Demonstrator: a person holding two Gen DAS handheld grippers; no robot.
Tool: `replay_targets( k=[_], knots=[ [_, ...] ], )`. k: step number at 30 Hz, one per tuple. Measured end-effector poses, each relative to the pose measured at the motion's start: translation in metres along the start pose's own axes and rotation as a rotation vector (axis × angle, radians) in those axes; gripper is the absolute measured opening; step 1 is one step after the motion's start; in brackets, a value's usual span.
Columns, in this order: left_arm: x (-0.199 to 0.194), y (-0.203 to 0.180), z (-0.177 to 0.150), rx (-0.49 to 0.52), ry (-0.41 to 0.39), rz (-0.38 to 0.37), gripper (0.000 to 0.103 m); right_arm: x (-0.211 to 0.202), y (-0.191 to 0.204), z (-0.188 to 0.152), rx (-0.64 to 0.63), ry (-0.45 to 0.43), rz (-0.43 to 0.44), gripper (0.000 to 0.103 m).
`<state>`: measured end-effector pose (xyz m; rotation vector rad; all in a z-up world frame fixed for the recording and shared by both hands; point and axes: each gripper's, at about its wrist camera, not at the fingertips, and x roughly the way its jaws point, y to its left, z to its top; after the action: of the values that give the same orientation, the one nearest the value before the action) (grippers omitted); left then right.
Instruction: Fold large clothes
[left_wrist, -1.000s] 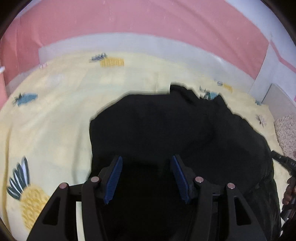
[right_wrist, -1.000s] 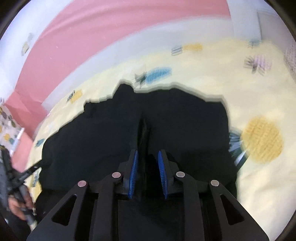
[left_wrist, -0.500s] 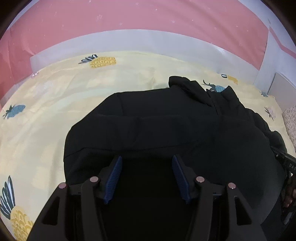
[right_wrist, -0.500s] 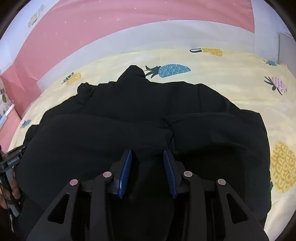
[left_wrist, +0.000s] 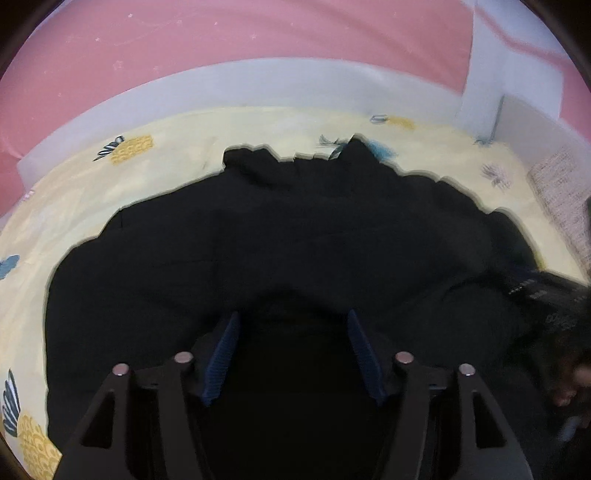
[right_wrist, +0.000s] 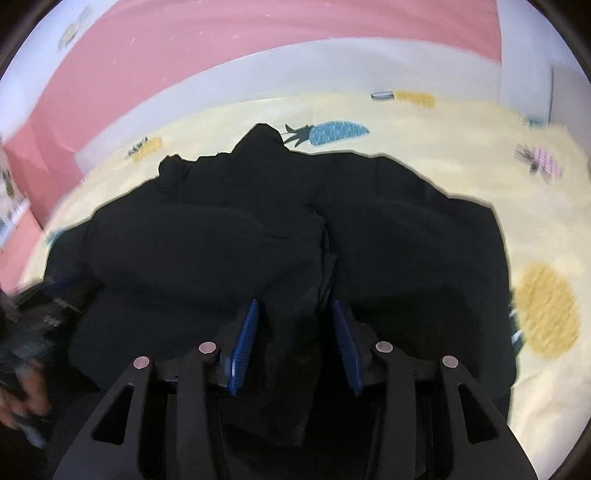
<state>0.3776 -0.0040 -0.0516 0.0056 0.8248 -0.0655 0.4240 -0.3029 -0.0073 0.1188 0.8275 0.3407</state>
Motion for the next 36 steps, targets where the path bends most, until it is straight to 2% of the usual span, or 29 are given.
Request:
replay_targets(
  k=[3, 5, 8, 11, 13, 14, 16, 19, 21, 23, 25, 27, 29, 32, 36],
  knots=[
    [0.003, 0.004, 0.0, -0.022, 0.004, -0.005, 0.068, -0.011, 0.001, 0.003, -0.024, 0.004, -0.018, 0.043],
    [-0.007, 0.009, 0.003, -0.033, 0.016, -0.004, 0.067, -0.025, 0.002, 0.004, -0.045, -0.034, -0.035, 0.043],
    [-0.031, 0.021, -0.001, -0.037, -0.037, 0.012, 0.067, -0.047, -0.006, 0.0, -0.054, -0.094, -0.055, 0.043],
    [-0.044, 0.044, -0.014, -0.045, -0.065, 0.084, 0.067, -0.042, -0.022, -0.012, -0.058, -0.059, -0.101, 0.043],
    [-0.04, 0.06, -0.026, -0.066, -0.035, 0.118, 0.067, -0.026, -0.033, -0.021, -0.051, -0.001, -0.123, 0.043],
    [-0.034, 0.067, -0.032, -0.085, 0.004, 0.13, 0.067, -0.023, -0.034, -0.022, -0.051, 0.003, -0.12, 0.043],
    [-0.036, 0.074, -0.036, -0.11, 0.018, 0.127, 0.067, -0.028, -0.032, -0.022, -0.054, -0.009, -0.128, 0.043],
    [-0.056, 0.071, -0.034, -0.119, -0.016, 0.109, 0.067, -0.05, -0.028, -0.015, -0.015, -0.055, -0.11, 0.043],
    [-0.069, 0.062, -0.029, -0.114, -0.05, 0.076, 0.067, -0.068, -0.019, -0.01, 0.001, -0.118, -0.069, 0.043],
    [-0.074, 0.044, -0.023, -0.084, -0.072, 0.039, 0.067, -0.071, -0.006, -0.007, -0.011, -0.131, -0.022, 0.043],
    [-0.07, 0.025, -0.018, -0.046, -0.07, 0.012, 0.067, -0.061, 0.009, -0.009, -0.045, -0.104, 0.014, 0.043],
    [-0.054, 0.007, -0.019, -0.001, -0.037, -0.008, 0.067, -0.038, 0.019, -0.016, -0.084, -0.036, -0.006, 0.043],
    [-0.032, -0.001, -0.024, 0.005, 0.024, 0.016, 0.07, -0.014, 0.015, -0.022, -0.061, 0.041, -0.023, 0.043],
    [-0.024, -0.003, -0.025, -0.006, 0.016, 0.039, 0.074, -0.009, 0.006, -0.024, -0.011, 0.046, 0.007, 0.043],
    [-0.04, 0.005, -0.02, -0.047, 0.026, 0.033, 0.074, -0.033, 0.01, -0.027, -0.027, 0.033, -0.034, 0.043]
  ],
)
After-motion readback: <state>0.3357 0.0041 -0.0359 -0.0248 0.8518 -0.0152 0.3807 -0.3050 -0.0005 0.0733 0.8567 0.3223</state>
